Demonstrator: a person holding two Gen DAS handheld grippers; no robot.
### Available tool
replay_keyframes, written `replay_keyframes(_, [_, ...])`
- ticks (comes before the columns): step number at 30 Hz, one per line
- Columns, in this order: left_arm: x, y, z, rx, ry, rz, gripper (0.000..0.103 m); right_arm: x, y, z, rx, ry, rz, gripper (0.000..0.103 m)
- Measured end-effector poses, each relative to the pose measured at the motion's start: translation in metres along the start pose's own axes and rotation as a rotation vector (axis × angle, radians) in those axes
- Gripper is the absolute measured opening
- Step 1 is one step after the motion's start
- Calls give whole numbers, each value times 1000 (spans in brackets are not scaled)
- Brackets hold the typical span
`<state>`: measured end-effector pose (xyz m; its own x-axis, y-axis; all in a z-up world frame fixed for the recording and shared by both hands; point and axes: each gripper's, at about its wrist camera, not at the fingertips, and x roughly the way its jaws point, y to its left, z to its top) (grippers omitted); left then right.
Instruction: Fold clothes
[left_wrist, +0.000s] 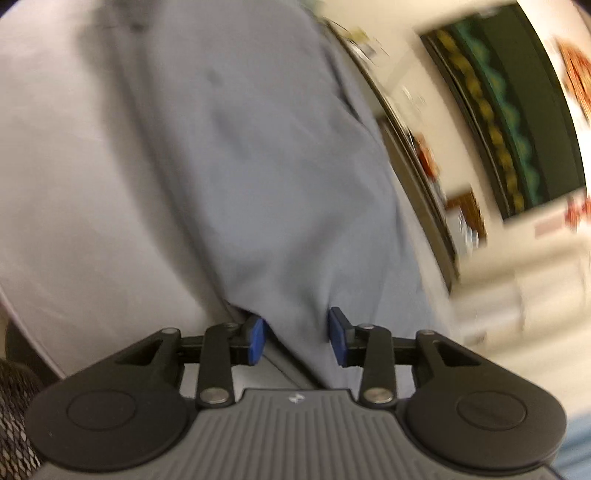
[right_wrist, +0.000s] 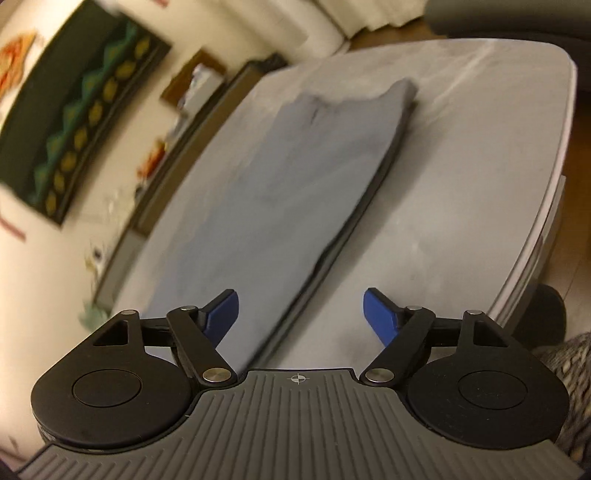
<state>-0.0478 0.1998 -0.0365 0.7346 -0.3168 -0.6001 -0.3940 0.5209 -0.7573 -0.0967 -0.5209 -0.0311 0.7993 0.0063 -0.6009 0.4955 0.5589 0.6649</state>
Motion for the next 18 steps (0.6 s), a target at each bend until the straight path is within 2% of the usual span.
replay_keyframes(3, [-6,16,12,-104,-14,-19,36,2,-13,10,36,-16,8,80])
replay_keyframes(6, [-18,32,22,-187,-90,-4,42,17,-16,7,67,90,133,80])
replay_keyframes(8, [-29,44,29,-222,-132,-16,47,22,-17,3,88,94,162,80])
replay_keyframes(10, [-33,48,32,-239,-152,-29,47,26,-12,1,82,85,151,80])
replay_keyframes(12, [-39,54,37,-242,-164,-33,54,31,-8,1,77,79,141,80])
replay_keyframes(13, [-39,54,39,-235,-168,-14,56,32,-6,1,73,76,137,81])
replay_keyframes(16, [-42,53,46,-225,-215,48,53,33,-5,1,57,62,122,81])
replay_keyframes(18, [-57,59,51,-226,-265,90,55,22,-20,6,51,36,95,81])
